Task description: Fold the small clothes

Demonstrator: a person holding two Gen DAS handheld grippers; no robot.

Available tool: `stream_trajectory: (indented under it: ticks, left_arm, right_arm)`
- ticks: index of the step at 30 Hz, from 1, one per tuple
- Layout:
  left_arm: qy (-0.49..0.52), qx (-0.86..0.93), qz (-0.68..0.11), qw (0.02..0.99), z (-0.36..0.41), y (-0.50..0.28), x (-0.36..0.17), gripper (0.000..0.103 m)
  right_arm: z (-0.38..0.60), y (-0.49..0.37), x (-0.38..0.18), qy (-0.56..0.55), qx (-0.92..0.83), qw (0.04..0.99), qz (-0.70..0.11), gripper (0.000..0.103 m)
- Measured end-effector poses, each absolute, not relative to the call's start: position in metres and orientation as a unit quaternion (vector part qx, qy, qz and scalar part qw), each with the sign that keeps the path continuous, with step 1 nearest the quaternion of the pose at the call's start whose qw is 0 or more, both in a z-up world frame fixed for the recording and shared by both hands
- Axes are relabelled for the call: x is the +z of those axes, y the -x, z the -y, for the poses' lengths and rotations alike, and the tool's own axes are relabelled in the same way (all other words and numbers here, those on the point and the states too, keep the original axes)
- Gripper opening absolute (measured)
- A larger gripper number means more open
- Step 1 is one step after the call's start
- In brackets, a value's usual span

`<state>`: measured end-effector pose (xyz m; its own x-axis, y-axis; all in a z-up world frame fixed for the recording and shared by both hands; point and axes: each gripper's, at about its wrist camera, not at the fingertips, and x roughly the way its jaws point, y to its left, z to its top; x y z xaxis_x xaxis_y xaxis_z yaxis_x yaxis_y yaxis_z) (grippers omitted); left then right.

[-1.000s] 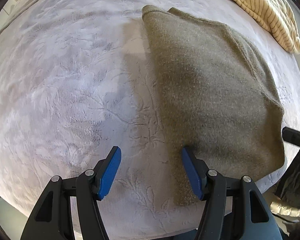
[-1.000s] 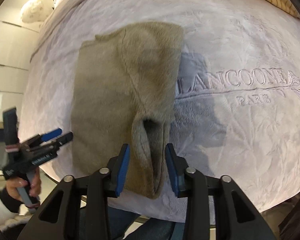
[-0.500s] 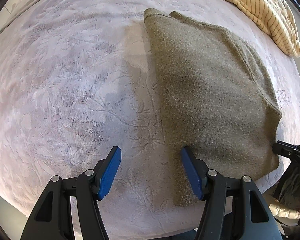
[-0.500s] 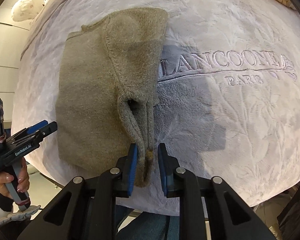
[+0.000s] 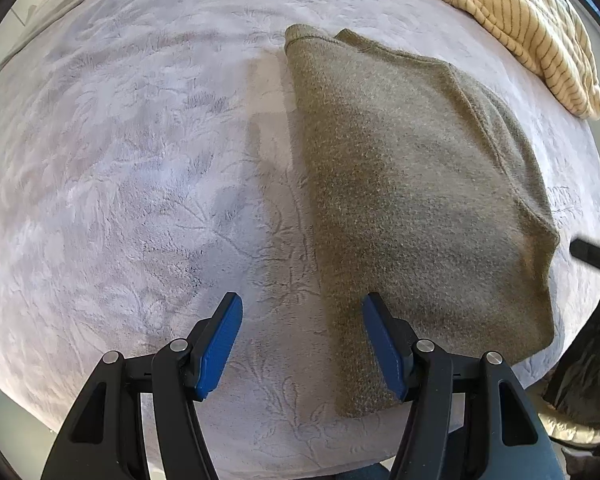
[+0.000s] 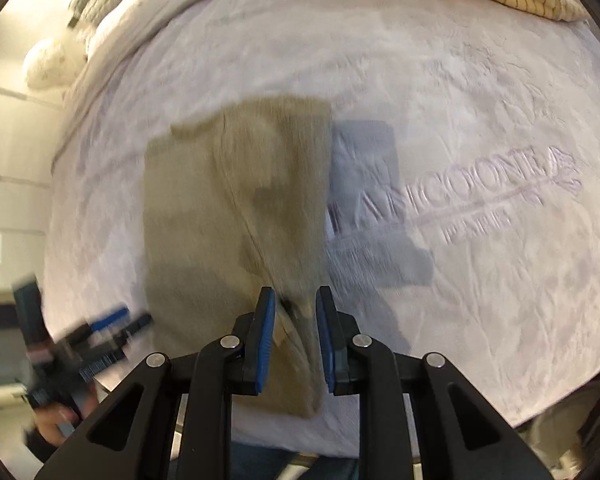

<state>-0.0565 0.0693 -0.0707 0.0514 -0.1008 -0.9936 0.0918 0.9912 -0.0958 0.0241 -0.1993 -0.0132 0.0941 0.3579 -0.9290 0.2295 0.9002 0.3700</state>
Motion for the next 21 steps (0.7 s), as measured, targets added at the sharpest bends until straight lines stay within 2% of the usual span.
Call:
stream_trajectory:
  ticks: [8, 11, 21]
  left_arm:
    - [0.001, -0.058, -0.68, 0.731, -0.062, 0.054, -0.07, 0.064]
    - [0.007, -0.059, -0.682, 0.729, -0.061, 0.054, -0.072, 0.064]
    - [0.004, -0.058, -0.681, 0.73, -0.057, 0.054, -0.067, 0.064]
  right_arm:
    - [0.19, -0.043, -0.053, -0.162, 0.005, 0.685, -0.71, 0.023]
    - [0.204, -0.038, -0.074, -0.204, -0.005, 0.667, -0.717, 0.023]
    - [0.216, -0.023, -0.034, -0.196, 0.0, 0.684, -0.703, 0.023]
